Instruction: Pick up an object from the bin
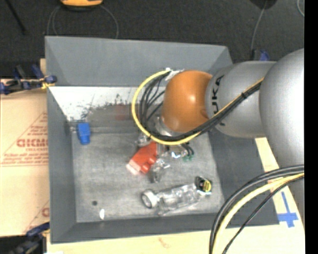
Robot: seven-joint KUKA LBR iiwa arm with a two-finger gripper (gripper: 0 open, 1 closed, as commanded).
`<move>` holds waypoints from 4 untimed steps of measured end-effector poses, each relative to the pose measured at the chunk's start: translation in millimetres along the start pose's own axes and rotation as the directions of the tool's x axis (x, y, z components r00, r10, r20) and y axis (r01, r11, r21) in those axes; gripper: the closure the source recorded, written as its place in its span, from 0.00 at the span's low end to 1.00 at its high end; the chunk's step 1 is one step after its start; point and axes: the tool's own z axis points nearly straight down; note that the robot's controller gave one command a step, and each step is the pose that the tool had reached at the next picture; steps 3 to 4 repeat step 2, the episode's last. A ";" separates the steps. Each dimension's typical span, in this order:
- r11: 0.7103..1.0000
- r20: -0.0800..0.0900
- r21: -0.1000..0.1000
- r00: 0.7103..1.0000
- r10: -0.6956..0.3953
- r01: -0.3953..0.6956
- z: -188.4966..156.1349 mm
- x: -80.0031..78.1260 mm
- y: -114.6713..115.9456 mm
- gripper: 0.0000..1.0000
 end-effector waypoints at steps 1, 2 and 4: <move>1.000 0.006 0.000 1.000 0.001 -0.001 -2.2 -3.2 1.2 1.00; 1.000 -0.009 0.003 1.000 0.009 -0.009 -127.6 7.7 -13.6 1.00; 1.000 -0.009 0.003 1.000 0.009 -0.009 -127.6 7.7 -13.6 1.00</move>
Offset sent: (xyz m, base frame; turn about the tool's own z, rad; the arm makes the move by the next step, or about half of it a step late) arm 0.0000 0.0000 0.0000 0.0000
